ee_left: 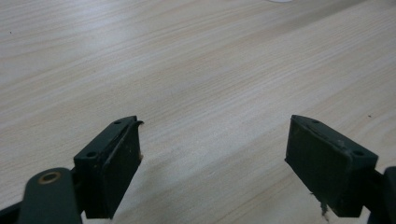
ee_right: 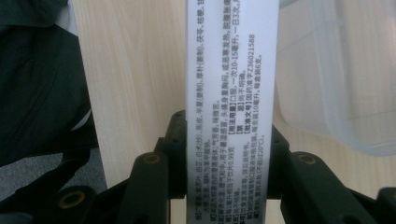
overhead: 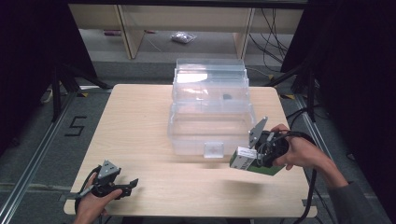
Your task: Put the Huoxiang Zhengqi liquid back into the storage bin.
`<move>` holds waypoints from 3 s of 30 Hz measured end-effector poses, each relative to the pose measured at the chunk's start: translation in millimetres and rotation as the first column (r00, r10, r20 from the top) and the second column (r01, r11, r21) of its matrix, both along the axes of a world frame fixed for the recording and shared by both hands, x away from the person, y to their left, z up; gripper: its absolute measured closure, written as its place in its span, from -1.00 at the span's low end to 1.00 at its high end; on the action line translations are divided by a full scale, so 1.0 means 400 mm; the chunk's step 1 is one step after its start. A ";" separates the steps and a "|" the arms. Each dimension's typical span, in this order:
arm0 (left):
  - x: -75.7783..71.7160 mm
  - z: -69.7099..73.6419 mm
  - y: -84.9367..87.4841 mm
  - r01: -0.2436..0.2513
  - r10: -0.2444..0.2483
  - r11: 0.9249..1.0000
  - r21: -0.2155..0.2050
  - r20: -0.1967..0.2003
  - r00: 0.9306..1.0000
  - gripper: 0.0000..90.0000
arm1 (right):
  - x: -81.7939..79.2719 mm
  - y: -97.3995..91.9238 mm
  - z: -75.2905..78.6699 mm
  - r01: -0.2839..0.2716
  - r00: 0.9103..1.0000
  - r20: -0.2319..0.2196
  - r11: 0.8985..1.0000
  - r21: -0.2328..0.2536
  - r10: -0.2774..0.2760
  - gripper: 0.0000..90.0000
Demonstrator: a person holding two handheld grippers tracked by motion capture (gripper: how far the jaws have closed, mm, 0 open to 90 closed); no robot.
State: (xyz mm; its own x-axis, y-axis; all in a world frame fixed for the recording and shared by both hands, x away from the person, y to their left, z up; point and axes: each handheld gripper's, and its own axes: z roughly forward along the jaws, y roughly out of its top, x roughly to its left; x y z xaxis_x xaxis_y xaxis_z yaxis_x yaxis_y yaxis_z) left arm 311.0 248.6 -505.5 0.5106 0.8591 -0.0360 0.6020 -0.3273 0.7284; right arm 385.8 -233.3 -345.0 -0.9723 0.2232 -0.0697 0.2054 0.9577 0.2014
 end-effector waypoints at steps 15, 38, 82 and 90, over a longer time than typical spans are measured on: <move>0.001 0.001 0.004 -0.002 0.002 1.000 -0.008 0.000 1.000 -0.62 | 0.076 0.062 0.102 -0.054 0.997 0.052 0.998 0.012 0.053 0.44; -0.003 0.009 0.010 -0.033 0.034 0.999 -0.026 0.015 0.999 -0.62 | 0.289 0.136 0.133 -0.087 0.995 0.058 0.996 -0.002 0.087 0.44; -0.006 0.010 0.012 -0.037 0.038 0.999 -0.030 0.020 0.999 -0.62 | 0.380 0.132 -0.162 -0.100 0.990 -0.102 0.994 -0.041 0.095 0.43; -0.006 0.012 0.012 -0.037 0.037 0.999 -0.028 0.019 0.999 -0.62 | 0.391 0.127 -0.171 -0.129 0.989 -0.084 0.990 -0.062 0.124 0.40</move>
